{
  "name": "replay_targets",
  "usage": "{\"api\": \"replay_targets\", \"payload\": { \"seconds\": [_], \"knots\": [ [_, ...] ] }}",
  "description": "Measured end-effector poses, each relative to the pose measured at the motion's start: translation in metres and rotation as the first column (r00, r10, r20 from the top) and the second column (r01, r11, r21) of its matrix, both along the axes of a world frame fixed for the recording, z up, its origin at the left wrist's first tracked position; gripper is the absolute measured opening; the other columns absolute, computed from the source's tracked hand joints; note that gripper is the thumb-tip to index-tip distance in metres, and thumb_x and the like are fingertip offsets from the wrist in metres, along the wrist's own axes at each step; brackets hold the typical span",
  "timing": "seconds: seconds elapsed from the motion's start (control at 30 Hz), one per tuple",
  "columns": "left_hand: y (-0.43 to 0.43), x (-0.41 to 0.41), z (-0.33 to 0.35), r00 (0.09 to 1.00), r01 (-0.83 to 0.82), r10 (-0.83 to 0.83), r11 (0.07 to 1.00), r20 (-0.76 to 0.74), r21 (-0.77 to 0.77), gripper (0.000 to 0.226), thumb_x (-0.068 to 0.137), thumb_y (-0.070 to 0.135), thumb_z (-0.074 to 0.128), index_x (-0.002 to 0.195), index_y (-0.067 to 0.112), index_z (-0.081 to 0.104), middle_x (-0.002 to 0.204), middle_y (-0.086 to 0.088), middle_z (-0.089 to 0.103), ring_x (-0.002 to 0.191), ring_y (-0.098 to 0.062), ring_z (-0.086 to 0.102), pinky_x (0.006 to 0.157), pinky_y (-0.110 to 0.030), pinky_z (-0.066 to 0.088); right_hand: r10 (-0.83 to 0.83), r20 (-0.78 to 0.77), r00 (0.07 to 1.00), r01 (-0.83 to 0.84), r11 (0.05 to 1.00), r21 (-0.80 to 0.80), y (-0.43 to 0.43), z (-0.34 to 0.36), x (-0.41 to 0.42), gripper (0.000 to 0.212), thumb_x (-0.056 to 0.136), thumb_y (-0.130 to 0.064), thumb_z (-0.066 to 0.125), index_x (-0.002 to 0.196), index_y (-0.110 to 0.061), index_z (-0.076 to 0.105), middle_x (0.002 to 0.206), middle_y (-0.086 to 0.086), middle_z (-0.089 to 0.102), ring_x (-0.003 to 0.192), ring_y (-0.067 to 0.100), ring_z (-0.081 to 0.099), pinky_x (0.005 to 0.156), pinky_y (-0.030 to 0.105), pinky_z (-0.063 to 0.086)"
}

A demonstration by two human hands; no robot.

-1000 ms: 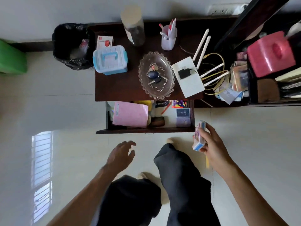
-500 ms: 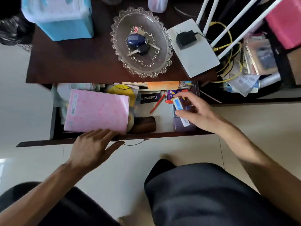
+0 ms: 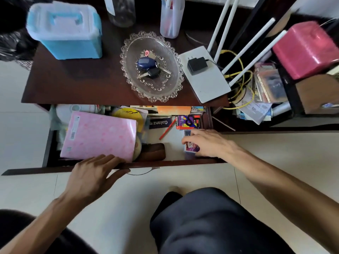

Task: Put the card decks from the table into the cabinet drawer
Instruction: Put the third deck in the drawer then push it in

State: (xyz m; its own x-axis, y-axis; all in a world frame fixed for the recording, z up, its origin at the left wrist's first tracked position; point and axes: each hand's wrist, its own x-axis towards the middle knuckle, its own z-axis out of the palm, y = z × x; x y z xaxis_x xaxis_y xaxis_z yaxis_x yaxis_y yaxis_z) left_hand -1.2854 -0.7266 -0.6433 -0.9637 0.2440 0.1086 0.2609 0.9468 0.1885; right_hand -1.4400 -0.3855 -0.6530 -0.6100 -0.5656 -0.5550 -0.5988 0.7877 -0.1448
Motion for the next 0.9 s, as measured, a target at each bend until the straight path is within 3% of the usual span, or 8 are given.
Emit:
{"api": "replay_targets", "payload": {
  "seconds": [0.1,0.2,0.3,0.53,0.7,0.9],
  "knots": [
    [0.0,-0.001,0.0,1.0,-0.007,0.007,1.0,0.003,0.005,0.039,0.087,0.061,0.046,0.088,0.032,0.072,0.069,0.01,0.067,0.061,-0.019,0.066,0.045,-0.028,0.039,0.051,-0.014,0.999,-0.051,0.999,0.019,-0.001,0.0,0.002,0.047,0.089,-0.039,0.074,0.132,-0.037,0.054,0.113,0.002,0.049,0.107,0.028,0.059,0.079,0.037,0.043],
    [0.001,0.0,0.001,1.0,-0.012,0.012,1.0,-0.002,0.003,0.039,0.086,0.062,0.047,0.089,0.032,0.073,0.069,0.01,0.067,0.061,-0.018,0.066,0.045,-0.028,0.039,0.065,0.025,0.998,-0.066,0.998,0.022,0.0,0.002,0.002,0.05,0.09,-0.025,0.074,0.135,-0.035,0.053,0.109,0.001,0.044,0.109,0.028,0.057,0.083,0.039,0.044],
    [0.001,0.0,0.001,1.0,-0.013,0.014,1.0,-0.017,0.012,0.038,0.086,0.061,0.048,0.088,0.032,0.074,0.068,0.011,0.068,0.06,-0.018,0.066,0.045,-0.026,0.037,0.048,0.08,0.996,-0.048,0.999,-0.004,0.003,0.003,0.001,0.05,0.091,-0.016,0.073,0.135,-0.034,0.057,0.115,0.003,0.05,0.108,0.027,0.058,0.074,0.034,0.041],
    [0.003,0.001,0.003,0.999,-0.03,0.031,0.999,-0.032,0.046,0.038,0.085,0.06,0.049,0.088,0.032,0.075,0.068,0.012,0.07,0.059,-0.019,0.066,0.044,-0.025,0.037,0.018,0.137,0.99,-0.015,1.0,-0.023,0.001,0.001,0.002,0.037,0.095,-0.026,0.069,0.131,-0.035,0.062,0.105,-0.003,0.047,0.11,0.024,0.059,0.075,0.032,0.042],
    [0.003,0.002,0.002,0.998,-0.03,0.033,0.998,-0.048,0.047,0.038,0.084,0.061,0.05,0.087,0.032,0.075,0.066,0.011,0.069,0.057,-0.018,0.065,0.046,-0.023,0.028,-0.034,0.142,0.989,0.04,0.998,-0.038,-0.001,-0.001,0.002,0.028,0.098,-0.027,0.064,0.125,-0.032,0.068,0.103,-0.007,0.048,0.111,0.022,0.06,0.076,0.028,0.04],
    [0.002,0.003,0.002,0.999,-0.041,0.043,0.997,-0.032,0.06,0.045,0.086,0.065,0.044,0.087,0.033,0.075,0.064,0.011,0.069,0.056,-0.016,0.064,0.047,-0.02,0.025,-0.125,0.176,0.976,0.126,0.992,0.003,-0.009,0.004,0.006,0.029,0.099,-0.031,0.061,0.126,-0.029,0.07,0.125,0.0,0.063,0.114,0.021,0.06,0.086,0.031,0.047]
  ]
}}
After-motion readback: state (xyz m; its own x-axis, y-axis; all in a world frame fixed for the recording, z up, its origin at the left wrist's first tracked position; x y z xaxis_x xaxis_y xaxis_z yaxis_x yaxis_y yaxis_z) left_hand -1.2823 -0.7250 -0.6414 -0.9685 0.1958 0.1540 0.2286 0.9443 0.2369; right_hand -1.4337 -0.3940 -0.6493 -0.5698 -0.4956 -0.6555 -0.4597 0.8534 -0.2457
